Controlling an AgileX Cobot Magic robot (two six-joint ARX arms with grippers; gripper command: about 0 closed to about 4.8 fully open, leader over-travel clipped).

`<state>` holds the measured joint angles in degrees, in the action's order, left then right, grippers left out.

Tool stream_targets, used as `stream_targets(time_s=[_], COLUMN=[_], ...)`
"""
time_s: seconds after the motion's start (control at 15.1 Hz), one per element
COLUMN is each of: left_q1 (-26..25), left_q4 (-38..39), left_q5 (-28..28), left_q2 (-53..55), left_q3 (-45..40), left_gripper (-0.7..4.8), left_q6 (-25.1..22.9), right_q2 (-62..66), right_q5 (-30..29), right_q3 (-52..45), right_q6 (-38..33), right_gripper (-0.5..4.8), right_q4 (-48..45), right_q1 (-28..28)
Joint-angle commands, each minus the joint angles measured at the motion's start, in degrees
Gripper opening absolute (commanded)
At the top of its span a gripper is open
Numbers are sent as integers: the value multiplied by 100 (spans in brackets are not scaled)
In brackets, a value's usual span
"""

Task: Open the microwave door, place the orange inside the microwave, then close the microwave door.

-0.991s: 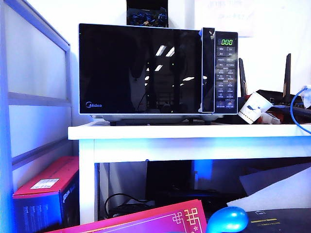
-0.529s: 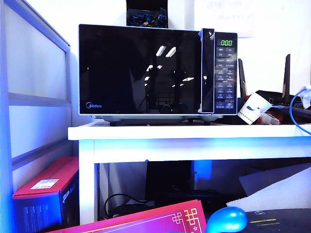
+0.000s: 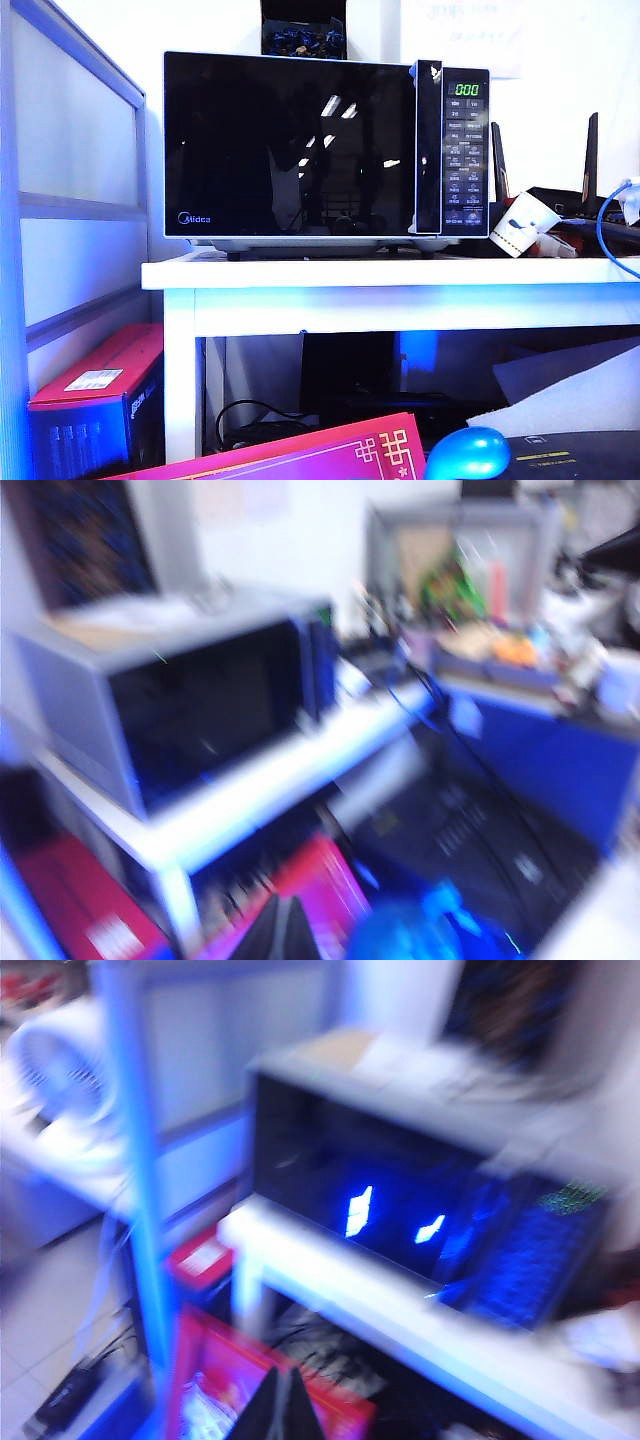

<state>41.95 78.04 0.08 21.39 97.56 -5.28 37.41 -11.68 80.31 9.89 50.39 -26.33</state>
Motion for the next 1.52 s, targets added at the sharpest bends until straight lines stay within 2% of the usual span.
stream_targets(time_s=[0.07,0.13,0.26,0.33,0.4,0.59,0.73,0.99,1.19,1.52], left_q1=[-2,-2,0,0,0,0,0,0,-4,-4], left_q4=[-525,-861,-1659,-2323,-3534,-5606,-6706,-7834,-7713,-7641], left_q5=[387,411,402,361,372,374,358,337,57,9], left_q2=[-354,-505,-804,-964,-1080,-1078,-1075,-1078,-1073,-1075], left_q3=[-1231,-1790,-2933,-3748,-5071,-7049,-8129,-9643,-9720,-9720], left_gripper=[-5,-6,-6,-5,-5,-6,-5,-6,-5,-5], left_q6=[400,404,376,374,380,656,789,872,468,466], right_q2=[-1196,-1499,-1910,-2114,-2361,-2686,-2828,-2841,-2839,-2835], right_q5=[-223,-160,-46,-44,28,415,452,455,411,424], right_q3=[-2739,-3456,-4474,-4968,-5600,-6373,-6780,-7412,-7936,-7934], right_q6=[-286,-284,-289,-317,-717,-916,-994,-1008,-1147,-1152], right_gripper=[-1,-1,-1,-1,-2,-2,-1,-2,-1,-1], right_q4=[-2758,-3156,-3261,-3246,-3493,-3781,-3781,-3818,-3888,-3915], right_q1=[0,0,-2,0,0,0,-2,-2,-4,0])
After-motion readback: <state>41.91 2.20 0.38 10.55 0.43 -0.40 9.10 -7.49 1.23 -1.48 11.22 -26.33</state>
